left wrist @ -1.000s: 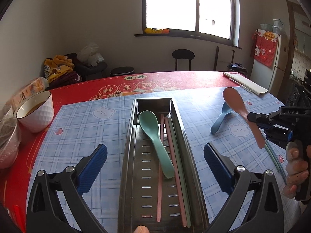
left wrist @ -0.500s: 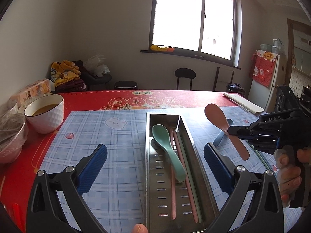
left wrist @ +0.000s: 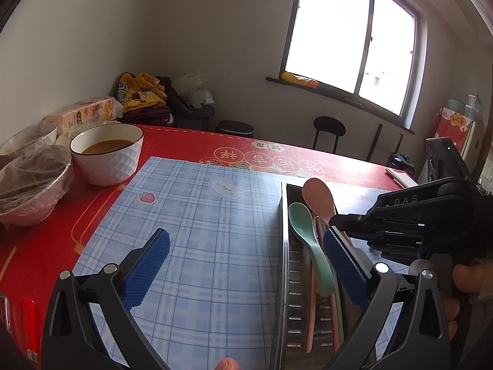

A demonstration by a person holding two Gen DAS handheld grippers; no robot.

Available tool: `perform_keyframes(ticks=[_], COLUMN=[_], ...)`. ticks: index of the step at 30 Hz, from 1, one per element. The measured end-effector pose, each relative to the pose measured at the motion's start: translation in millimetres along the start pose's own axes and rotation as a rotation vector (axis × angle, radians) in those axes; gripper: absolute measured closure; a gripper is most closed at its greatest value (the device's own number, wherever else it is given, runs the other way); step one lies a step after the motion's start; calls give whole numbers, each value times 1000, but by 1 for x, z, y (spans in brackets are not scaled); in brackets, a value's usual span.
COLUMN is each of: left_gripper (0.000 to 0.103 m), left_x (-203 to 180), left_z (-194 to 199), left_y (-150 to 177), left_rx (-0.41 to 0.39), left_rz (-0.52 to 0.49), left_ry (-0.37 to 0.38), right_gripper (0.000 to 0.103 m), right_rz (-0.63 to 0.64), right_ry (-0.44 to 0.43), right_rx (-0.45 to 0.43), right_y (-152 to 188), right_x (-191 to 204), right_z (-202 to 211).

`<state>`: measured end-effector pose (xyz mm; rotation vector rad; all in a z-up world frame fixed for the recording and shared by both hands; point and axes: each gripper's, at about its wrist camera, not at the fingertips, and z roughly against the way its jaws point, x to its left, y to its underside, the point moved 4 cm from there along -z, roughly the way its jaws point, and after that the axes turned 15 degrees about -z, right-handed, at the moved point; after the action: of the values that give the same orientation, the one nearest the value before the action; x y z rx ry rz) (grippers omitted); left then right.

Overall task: Organize utensils
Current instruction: 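Lower the pink spoon into the steel caddy and open the right gripper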

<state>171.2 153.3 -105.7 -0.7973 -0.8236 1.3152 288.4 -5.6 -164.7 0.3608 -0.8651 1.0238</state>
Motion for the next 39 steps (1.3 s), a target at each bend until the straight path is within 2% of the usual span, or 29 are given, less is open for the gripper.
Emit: perform_keyframes(ticks=[14, 25, 32, 39], left_gripper=[6, 6, 6, 6], left_x=[10, 13, 14, 14], left_z=[-2, -6, -7, -8], left_y=[0, 3, 5, 5], left_rx=[7, 20, 29, 33], left_rz=[49, 62, 65, 70], left_ry=[0, -6, -11, -13], right_gripper=[97, 95, 94, 94], right_rz=[-18, -26, 38, 182], right_ry=[86, 107, 107, 137], right_rx=[-1, 14, 16, -48], right_y=[7, 7, 9, 6], right_x=[-8, -13, -4, 4], right_z=[-14, -19, -13, 6])
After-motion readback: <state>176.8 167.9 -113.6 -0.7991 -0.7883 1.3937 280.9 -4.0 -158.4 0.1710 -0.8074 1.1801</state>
